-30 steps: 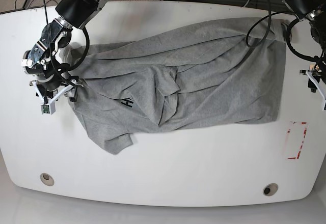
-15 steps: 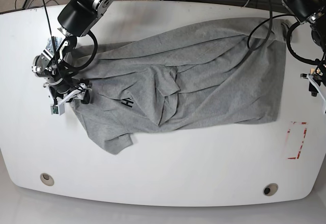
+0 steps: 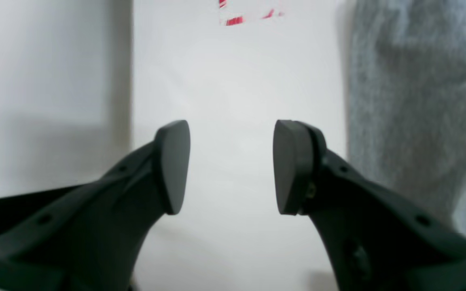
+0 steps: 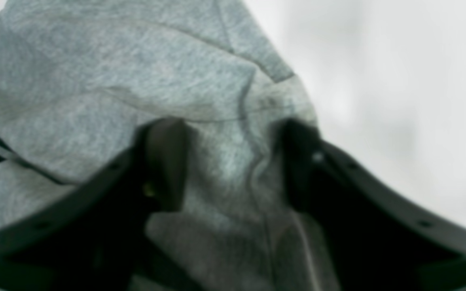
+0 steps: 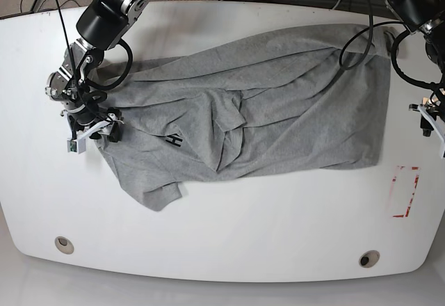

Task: Fold the T-shirt properly
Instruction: 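Move the right gripper down the shirt's side and open the left gripper, then lower both grippers onto the shirt's side edges and grasp them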

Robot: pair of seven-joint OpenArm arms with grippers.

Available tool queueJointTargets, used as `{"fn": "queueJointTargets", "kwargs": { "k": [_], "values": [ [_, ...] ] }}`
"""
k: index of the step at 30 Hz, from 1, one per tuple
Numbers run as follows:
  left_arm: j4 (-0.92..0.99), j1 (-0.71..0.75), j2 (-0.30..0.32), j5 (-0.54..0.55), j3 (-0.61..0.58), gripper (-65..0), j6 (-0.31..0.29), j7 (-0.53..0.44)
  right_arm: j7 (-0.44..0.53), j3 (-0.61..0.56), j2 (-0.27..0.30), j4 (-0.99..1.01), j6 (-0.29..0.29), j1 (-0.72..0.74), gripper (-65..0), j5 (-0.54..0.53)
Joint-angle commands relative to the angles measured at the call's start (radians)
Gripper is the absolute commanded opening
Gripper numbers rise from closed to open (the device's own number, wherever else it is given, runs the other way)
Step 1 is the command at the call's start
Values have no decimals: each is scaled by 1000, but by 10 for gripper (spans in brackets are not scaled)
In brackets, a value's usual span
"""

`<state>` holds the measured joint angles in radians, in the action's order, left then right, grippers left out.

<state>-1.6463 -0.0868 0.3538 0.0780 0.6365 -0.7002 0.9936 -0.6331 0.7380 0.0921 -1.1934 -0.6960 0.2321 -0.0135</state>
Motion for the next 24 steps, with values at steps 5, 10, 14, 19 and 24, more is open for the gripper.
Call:
{"fn": "queueJointTargets", "kwargs": {
  "k": [5, 10, 14, 19, 24],
  "values": [
    [169, -104, 18, 6, -30, -332, 2, -80, 5, -2, 8, -10, -2, 16, -637, -12],
    [340, -196, 18, 6, -30, -331, 6, -118, 5, -2, 8, -10, -2, 16, -640, -12],
    [487, -265, 18, 6, -65, -331, 9, -157, 5, -2, 8, -10, -2, 16, -640, -12],
    [616, -325, 18, 12, -116, -269, 9, -178, 5, -2, 7, -10, -2, 16, -640, -12],
    [670, -348, 12, 15, -123, -214, 4, -178, 5, -18, 7, -10, -2, 16, -640, -12]
  ]
}}
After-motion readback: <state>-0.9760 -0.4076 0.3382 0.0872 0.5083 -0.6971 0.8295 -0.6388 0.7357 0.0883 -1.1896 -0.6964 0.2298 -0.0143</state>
